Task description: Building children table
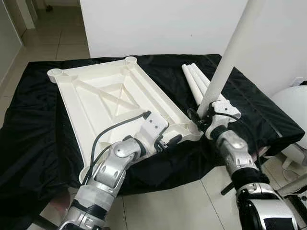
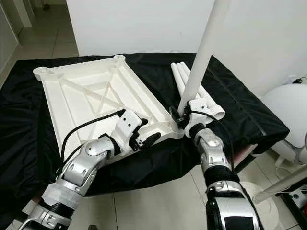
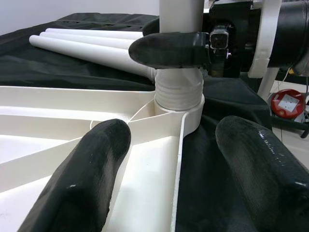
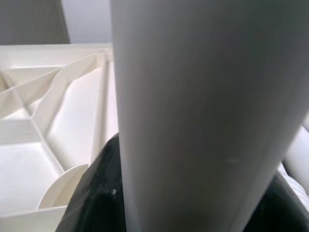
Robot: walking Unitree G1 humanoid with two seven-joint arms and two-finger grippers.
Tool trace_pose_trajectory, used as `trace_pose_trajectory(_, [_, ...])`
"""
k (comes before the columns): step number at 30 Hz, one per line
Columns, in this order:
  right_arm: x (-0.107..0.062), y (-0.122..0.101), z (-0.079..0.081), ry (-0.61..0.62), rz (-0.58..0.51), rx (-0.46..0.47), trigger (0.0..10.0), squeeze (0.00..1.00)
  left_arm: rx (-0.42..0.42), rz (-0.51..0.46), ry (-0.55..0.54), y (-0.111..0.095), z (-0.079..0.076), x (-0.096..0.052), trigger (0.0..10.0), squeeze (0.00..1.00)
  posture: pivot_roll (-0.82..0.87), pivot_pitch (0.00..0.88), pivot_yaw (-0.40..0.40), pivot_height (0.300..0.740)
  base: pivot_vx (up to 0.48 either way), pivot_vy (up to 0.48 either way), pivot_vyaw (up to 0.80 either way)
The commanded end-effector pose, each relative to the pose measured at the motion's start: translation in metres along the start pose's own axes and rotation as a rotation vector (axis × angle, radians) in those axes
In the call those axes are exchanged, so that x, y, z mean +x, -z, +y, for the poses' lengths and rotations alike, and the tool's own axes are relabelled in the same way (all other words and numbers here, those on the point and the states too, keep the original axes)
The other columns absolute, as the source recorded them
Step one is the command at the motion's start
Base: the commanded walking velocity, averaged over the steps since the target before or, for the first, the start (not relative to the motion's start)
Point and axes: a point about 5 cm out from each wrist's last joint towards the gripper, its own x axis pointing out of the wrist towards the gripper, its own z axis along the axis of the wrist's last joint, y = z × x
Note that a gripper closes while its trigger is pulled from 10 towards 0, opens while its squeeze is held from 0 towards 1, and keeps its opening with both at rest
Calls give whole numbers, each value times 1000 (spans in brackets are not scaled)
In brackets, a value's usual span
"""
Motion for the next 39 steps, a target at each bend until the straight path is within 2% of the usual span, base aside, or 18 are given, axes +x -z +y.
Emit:
trace_pose_trajectory(1, [-5,19,5,72,81,51,10000,0,9,4,-78,2,4,-1,10000,0,55,6,-44,740,0,0,0])
trace_pose_trajectory(4, [-5,19,5,106,83,59,10000,0,8,5,-78,2,3,-1,10000,0,55,6,-45,740,0,0,0])
trace_pose_trajectory(5, [-4,20,3,172,87,82,10000,0,8,4,-77,2,3,0,10000,0,55,5,-46,740,0,0,0])
trace_pose_trajectory(8, [-4,20,2,227,86,96,10000,0,9,3,-77,2,3,0,10000,0,54,6,-46,740,0,0,0])
trace_pose_trajectory(12, [-2,17,9,416,60,132,10000,0,9,2,-78,2,2,0,10000,0,58,2,-54,740,0,0,0])
trace_pose_trajectory(16, [-3,16,11,462,49,133,10000,0,8,2,-78,3,2,0,10000,0,58,2,-54,740,0,0,0])
trace_pose_trajectory(17, [-3,15,12,538,30,160,10000,0,9,1,-80,2,2,0,10000,0,62,0,-58,740,0,0,0])
trace_pose_trajectory(19, [-3,13,15,577,15,180,10000,0,9,1,-81,2,2,0,10000,0,65,0,-59,740,0,0,0])
trace_pose_trajectory(24, [-1,2,24,545,-53,175,10000,0,9,-2,-81,2,1,1,10000,0,65,0,-57,740,0,0,0])
trace_pose_trajectory(28, [-2,0,23,533,-69,172,10000,0,9,-3,-79,2,0,1,10000,0,60,0,-59,740,0,0,0])
trace_pose_trajectory(29, [-3,0,23,526,-76,174,10000,94,8,-4,-77,2,0,1,10000,0,57,0,-58,740,0,0,0])
trace_pose_trajectory(30, [-3,0,23,526,-76,174,10000,94,8,-4,-77,2,0,1,10000,0,57,0,-58,740,0,0,0])
trace_pose_trajectory(31, [-3,-1,24,529,-79,174,10000,545,8,-4,-76,2,-1,1,10000,0,57,0,-58,740,0,0,0])
trace_pose_trajectory(33, [-3,-1,24,529,-79,174,10000,545,8,-4,-76,2,-1,1,10000,0,57,0,-58,740,0,0,0])
trace_pose_trajectory(34, [-4,-2,24,516,-92,167,10000,1000,8,-5,-73,2,-2,2,10000,0,57,0,-58,740,0,0,0])
trace_pose_trajectory(39, [-5,-3,27,498,-100,155,10000,1000,12,-5,-68,2,-2,2,10000,0,49,0,-54,740,0,0,0])
